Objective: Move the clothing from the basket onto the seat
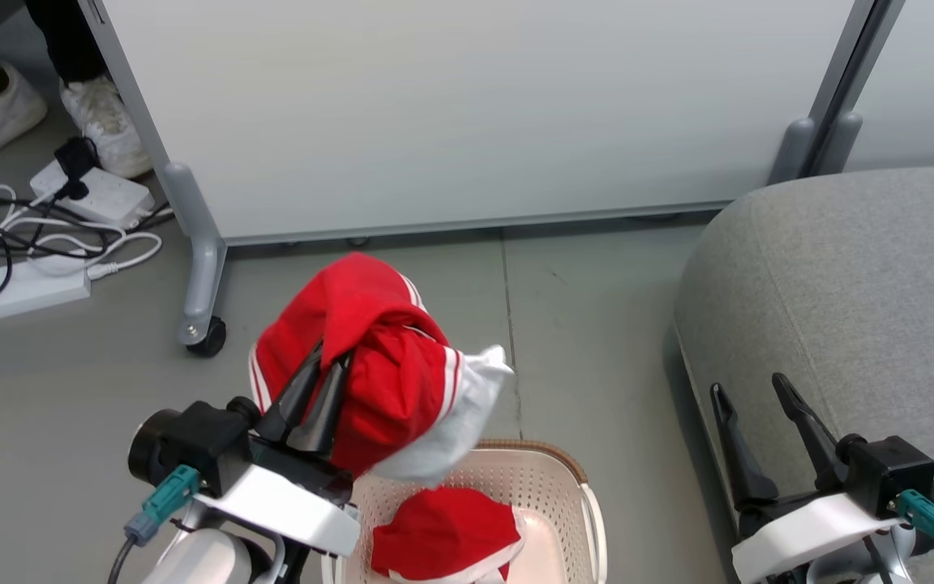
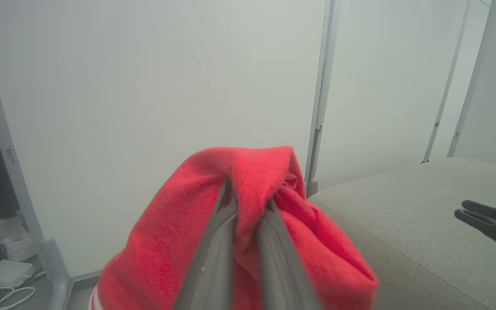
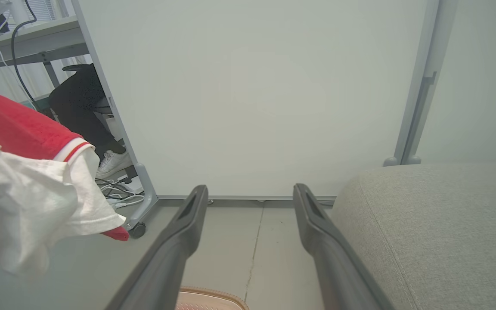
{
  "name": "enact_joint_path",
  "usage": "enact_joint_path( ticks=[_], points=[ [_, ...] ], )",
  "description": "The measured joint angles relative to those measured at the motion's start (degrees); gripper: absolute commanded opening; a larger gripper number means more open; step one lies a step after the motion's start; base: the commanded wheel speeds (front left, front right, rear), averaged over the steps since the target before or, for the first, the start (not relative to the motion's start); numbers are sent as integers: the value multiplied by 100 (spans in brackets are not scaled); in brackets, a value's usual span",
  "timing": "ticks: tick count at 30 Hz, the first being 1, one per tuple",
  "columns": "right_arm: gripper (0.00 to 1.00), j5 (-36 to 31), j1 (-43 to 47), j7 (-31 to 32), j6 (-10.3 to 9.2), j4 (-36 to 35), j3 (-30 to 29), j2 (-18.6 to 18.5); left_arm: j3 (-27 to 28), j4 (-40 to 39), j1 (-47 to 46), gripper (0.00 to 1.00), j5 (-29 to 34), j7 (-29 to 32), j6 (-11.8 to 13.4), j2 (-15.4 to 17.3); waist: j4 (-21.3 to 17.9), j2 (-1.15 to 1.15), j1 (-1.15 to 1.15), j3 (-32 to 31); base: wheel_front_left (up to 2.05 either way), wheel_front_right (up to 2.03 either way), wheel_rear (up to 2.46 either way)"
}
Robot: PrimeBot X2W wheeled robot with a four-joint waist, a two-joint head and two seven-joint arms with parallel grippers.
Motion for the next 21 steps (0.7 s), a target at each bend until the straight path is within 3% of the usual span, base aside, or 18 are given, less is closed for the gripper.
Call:
enact_joint_path(
  ticks=[21],
  points=[
    [100,163,127,55,0,-30,134,-2,-159,-185,97,0,13,125,101,41,-54,0,0,-208,0,0,0]
  ],
)
